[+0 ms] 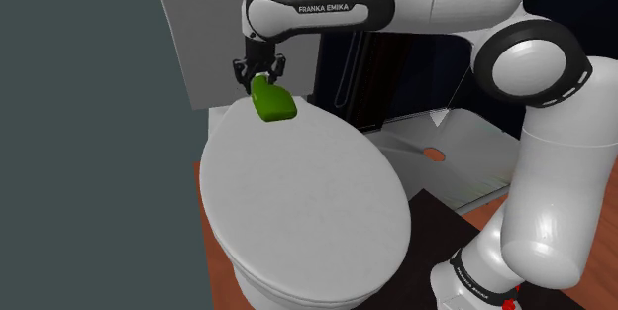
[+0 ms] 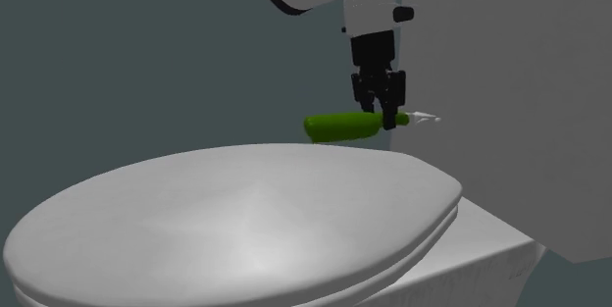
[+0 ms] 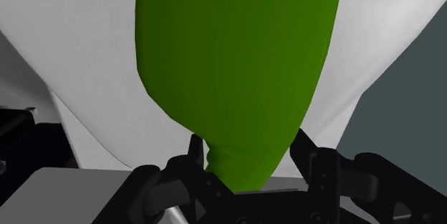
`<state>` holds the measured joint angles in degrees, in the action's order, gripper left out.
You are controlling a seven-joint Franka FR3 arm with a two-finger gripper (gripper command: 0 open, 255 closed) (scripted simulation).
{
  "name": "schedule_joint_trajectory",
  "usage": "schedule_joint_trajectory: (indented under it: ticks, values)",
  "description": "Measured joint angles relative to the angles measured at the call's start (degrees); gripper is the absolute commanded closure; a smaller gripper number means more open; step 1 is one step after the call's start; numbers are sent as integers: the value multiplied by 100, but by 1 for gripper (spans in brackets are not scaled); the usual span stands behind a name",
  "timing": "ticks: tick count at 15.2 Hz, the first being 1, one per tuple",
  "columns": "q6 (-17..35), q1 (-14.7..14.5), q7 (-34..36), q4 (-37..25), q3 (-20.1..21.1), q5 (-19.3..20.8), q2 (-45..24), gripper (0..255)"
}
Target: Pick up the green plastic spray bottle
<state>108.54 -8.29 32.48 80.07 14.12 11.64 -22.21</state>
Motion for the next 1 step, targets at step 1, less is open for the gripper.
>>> schedule_joint_trajectory:
  ticks: [1]
  values:
    - [-38, 0, -3, -18, 2, -5, 20, 255]
